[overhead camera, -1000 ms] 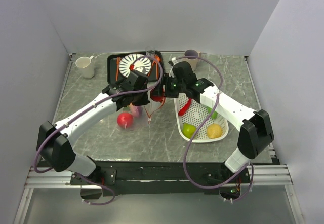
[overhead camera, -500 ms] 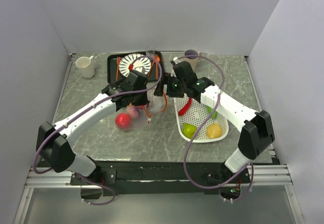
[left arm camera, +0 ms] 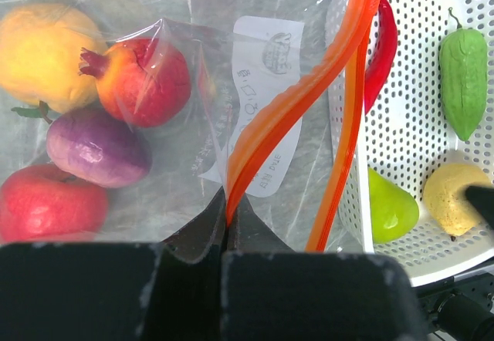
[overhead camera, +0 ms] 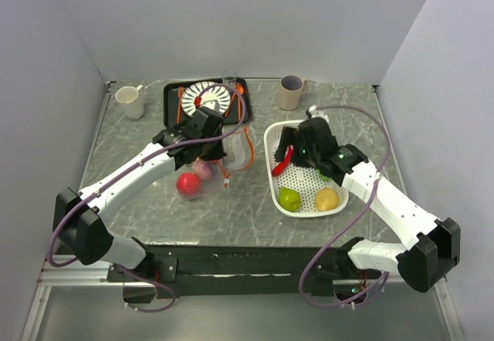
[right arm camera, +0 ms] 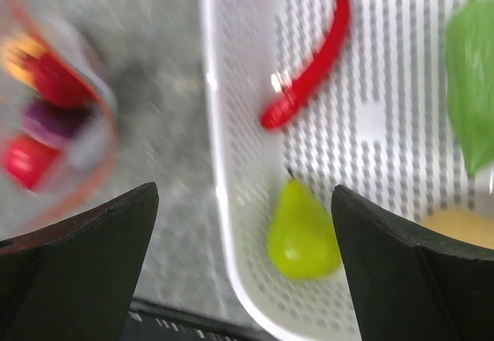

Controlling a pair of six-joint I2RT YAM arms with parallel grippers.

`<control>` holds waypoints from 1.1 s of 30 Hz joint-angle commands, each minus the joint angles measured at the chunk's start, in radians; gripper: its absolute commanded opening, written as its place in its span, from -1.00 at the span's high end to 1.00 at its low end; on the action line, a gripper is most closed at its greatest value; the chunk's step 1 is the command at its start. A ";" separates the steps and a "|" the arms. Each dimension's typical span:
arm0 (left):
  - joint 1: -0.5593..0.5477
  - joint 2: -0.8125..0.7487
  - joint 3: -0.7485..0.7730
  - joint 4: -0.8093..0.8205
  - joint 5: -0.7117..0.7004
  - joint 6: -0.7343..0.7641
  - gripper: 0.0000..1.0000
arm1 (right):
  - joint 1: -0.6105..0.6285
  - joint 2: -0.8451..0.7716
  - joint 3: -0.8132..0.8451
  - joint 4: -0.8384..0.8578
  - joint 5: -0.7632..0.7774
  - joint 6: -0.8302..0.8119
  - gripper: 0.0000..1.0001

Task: Place the food in the zip-top bag and seal the zipper
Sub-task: Place the fake fruit in the zipper food storage bag, then pick up the fake fruit from the bin.

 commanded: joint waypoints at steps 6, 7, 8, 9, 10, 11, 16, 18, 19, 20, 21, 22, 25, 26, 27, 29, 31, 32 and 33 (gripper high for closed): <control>-0.005 -0.021 -0.007 0.028 0.000 0.016 0.99 | 0.000 -0.065 -0.156 -0.131 -0.061 0.057 -1.00; -0.005 -0.021 -0.007 0.028 0.002 0.016 0.99 | 0.000 -0.062 -0.159 -0.135 -0.064 0.052 -1.00; -0.005 -0.019 -0.009 0.028 0.003 0.016 0.99 | 0.002 -0.050 -0.156 -0.157 -0.063 0.049 -1.00; -0.005 -0.018 -0.010 0.030 0.005 0.016 0.99 | 0.000 -0.046 -0.160 -0.161 -0.066 0.049 -1.00; -0.005 -0.018 -0.013 0.030 0.006 0.016 0.99 | 0.002 -0.043 -0.166 -0.160 -0.092 0.046 -1.00; -0.005 -0.018 -0.013 0.030 0.005 0.015 0.99 | 0.000 -0.039 -0.183 -0.146 -0.110 0.039 -1.00; -0.005 -0.025 -0.026 0.040 0.008 0.009 0.99 | 0.000 -0.005 -0.225 -0.120 -0.138 0.020 -1.00; -0.005 -0.025 -0.027 0.037 0.006 0.009 0.99 | 0.002 0.015 -0.235 -0.105 -0.139 0.016 -1.00; -0.005 -0.025 -0.026 0.034 0.005 0.010 0.99 | 0.000 0.024 -0.237 -0.100 -0.138 0.014 -1.00; -0.005 -0.024 -0.024 0.033 0.003 0.010 0.99 | 0.000 0.038 -0.240 -0.080 -0.138 0.019 -1.00; -0.005 -0.024 -0.023 0.031 0.002 0.010 0.99 | 0.000 0.046 -0.240 -0.072 -0.138 0.020 -1.00; -0.005 -0.022 -0.023 0.031 0.000 0.010 0.99 | 0.000 0.050 -0.242 -0.060 -0.147 0.022 -1.00; -0.005 -0.018 -0.018 0.028 0.005 0.010 0.99 | 0.000 0.092 -0.245 -0.022 -0.190 0.023 -1.00; -0.005 -0.018 -0.018 0.027 0.002 0.010 0.99 | 0.000 0.113 -0.243 -0.010 -0.192 0.028 -0.97; -0.005 -0.018 -0.018 0.027 0.002 0.010 0.99 | 0.000 0.122 -0.240 -0.009 -0.176 0.029 -0.96; -0.005 -0.019 -0.019 0.025 -0.002 0.012 0.99 | 0.002 0.127 -0.245 0.007 -0.161 0.031 -0.81; -0.005 -0.019 -0.018 0.022 -0.006 0.013 0.99 | 0.000 0.128 -0.237 0.003 -0.164 0.019 -0.74; -0.005 -0.019 -0.018 0.016 -0.008 0.013 0.99 | -0.001 0.141 -0.226 -0.009 -0.167 0.010 -0.70; -0.005 -0.021 -0.019 0.016 -0.012 0.012 0.99 | -0.001 0.147 -0.222 -0.016 -0.176 0.003 -0.70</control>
